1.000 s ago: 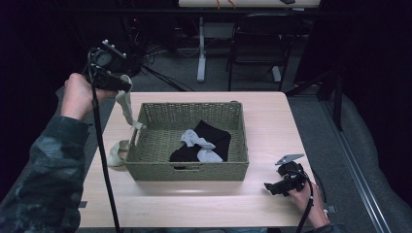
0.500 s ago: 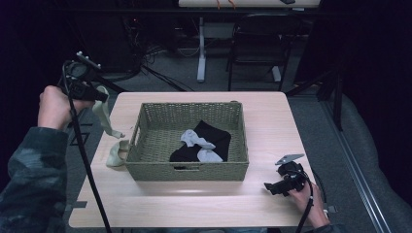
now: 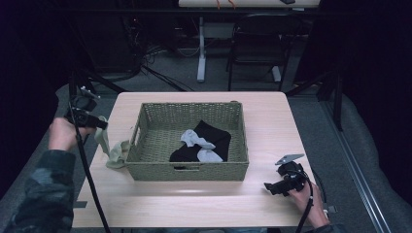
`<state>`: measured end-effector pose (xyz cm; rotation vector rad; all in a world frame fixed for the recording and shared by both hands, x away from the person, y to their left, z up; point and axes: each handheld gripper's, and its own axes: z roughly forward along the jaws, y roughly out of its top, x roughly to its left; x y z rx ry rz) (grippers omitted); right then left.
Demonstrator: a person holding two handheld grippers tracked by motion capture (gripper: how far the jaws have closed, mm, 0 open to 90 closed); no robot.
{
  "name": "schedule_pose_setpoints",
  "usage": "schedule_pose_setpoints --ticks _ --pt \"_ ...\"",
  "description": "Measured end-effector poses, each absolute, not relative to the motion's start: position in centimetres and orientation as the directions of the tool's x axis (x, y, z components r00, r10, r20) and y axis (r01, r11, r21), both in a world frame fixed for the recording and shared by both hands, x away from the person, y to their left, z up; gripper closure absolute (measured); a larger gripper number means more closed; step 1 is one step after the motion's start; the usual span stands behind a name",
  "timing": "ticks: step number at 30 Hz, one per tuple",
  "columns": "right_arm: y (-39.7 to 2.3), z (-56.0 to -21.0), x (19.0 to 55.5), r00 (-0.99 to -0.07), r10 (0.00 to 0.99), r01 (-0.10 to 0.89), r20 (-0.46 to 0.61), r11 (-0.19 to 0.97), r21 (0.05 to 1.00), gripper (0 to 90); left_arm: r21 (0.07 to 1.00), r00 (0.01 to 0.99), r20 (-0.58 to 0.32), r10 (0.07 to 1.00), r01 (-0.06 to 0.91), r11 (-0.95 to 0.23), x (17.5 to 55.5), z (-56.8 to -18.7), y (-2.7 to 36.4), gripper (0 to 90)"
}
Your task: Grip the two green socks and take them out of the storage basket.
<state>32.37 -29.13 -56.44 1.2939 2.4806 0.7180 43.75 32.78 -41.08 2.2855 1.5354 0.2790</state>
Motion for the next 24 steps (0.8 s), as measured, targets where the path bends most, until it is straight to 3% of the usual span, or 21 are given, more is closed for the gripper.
schedule_pose_setpoints --ticks 9,13,17,19,24 --pt "-29.1 -56.5 32.4 -0.571 0.821 0.698 0.006 0.481 0.531 1.7 0.368 0.344 -0.138 0.929 0.888 -0.275 44.8 -47.9 33.1 85.6" --pt "-29.2 -56.4 32.4 -0.571 0.821 0.698 0.006 0.481 0.530 1.7 0.366 0.321 -0.168 0.932 0.898 -0.243 44.9 -49.5 33.2 77.0" --pt "-29.2 -56.4 32.4 -0.573 0.820 0.699 0.010 0.482 0.529 1.7 0.397 0.300 -0.163 0.940 0.892 -0.215 43.8 -49.0 33.5 55.1" --pt "-29.2 -56.4 32.4 -0.575 0.818 0.698 0.009 0.485 0.527 1.7 0.424 0.284 -0.141 0.949 0.883 -0.201 42.8 -48.5 33.6 39.1" --pt "-29.1 -56.4 32.4 -0.575 0.818 0.692 -0.002 0.487 0.534 1.7 0.502 0.267 -0.130 0.955 0.848 -0.169 39.8 -47.7 34.2 17.5"
